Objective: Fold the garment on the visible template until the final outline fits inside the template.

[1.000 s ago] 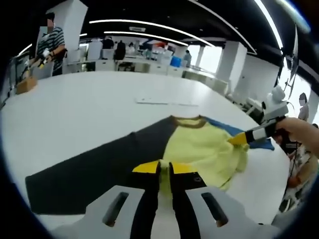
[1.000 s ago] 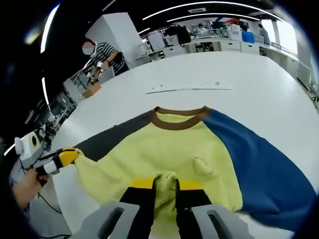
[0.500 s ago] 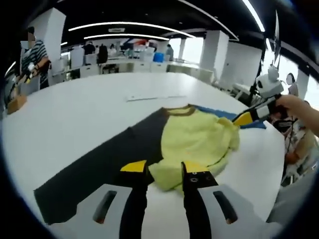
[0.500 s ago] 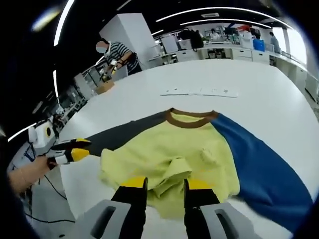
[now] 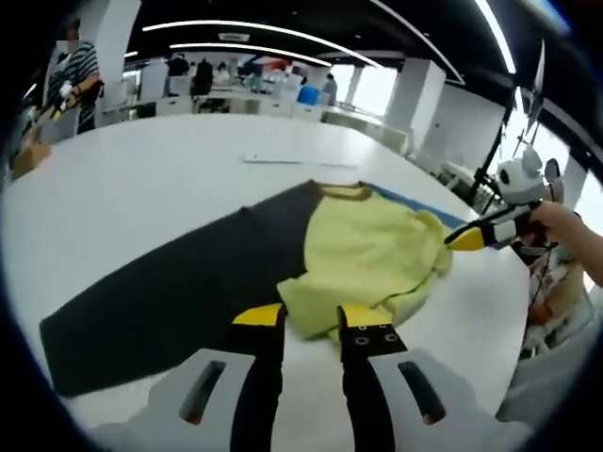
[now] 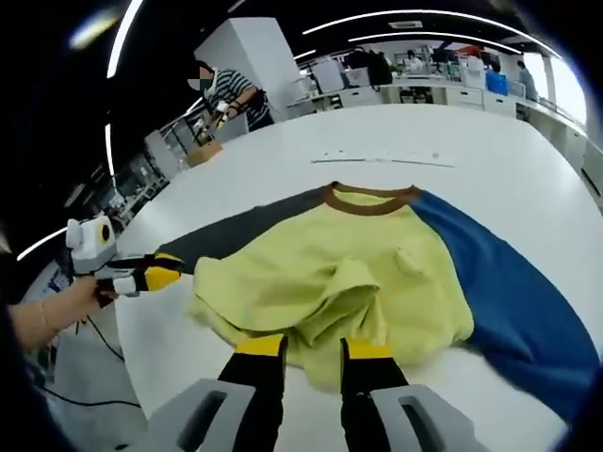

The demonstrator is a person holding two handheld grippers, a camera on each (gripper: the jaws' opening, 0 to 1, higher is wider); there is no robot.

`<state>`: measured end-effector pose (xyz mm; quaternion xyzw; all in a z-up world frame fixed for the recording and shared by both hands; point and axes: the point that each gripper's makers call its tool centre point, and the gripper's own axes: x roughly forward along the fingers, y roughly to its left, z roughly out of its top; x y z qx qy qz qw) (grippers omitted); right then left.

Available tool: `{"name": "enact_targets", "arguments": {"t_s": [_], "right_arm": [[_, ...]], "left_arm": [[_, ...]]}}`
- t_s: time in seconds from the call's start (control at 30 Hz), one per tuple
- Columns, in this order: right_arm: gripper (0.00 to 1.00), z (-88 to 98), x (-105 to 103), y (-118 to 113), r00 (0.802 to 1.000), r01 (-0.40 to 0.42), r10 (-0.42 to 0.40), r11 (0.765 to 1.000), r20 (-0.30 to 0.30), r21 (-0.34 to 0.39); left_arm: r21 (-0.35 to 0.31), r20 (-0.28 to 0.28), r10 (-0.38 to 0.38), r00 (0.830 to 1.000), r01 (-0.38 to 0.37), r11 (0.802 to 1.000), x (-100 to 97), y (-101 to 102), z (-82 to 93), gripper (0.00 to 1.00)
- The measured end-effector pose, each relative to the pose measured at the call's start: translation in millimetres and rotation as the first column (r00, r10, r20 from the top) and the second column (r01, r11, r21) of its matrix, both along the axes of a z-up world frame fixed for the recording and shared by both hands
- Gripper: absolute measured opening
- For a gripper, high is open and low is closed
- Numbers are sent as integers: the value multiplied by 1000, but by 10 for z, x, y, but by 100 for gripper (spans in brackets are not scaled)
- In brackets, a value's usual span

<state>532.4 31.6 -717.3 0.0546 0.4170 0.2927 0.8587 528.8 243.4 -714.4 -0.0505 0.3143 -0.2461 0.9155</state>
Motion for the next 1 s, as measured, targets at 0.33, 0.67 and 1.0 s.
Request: {"name": "enact_targets", "arguments": {"t_s": [0.33,0.67,1.0], "right_arm": [[13,-124,30,46,999,30,-29,999,-24,15],[11,-220,52,46,995,87,-86,996,-58,13],[0,-250,74,68,992,108,-106,994,-70,26]], "left_arm": [[7,-33,-1,999,1,1000,46,-9,-154,12],[-4,-64,18,998,-19,1000,31,42,-270,11],[-62,-106,29,994,-36,997,31,-2,-361,1]]}}
